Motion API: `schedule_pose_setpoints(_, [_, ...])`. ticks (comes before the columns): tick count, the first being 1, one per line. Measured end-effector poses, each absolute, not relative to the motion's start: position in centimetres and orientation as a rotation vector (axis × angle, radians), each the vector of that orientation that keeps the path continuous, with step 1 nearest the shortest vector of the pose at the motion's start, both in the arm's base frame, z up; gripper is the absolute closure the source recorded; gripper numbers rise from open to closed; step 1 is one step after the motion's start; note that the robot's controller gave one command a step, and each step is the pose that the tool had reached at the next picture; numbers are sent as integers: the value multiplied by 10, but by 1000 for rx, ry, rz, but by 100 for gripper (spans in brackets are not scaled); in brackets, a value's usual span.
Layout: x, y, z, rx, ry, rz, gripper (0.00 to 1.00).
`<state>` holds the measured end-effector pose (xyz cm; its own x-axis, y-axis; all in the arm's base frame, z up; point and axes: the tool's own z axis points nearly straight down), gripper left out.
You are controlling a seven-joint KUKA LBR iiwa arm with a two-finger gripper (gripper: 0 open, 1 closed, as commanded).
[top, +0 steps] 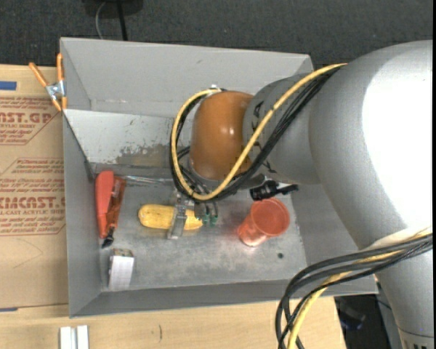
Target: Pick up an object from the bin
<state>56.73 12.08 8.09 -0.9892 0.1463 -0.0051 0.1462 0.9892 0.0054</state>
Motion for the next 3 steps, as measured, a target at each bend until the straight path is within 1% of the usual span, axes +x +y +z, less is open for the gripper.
schedule_pose_setpoints(1, [567, 138, 182, 198, 3128, 11, 100])
schedule_pose_setpoints(2, [567, 138, 182, 199, 3128, 11, 100])
schedule_pose_setpoints(3, [566, 135, 217, 171, 3138, 6, 100])
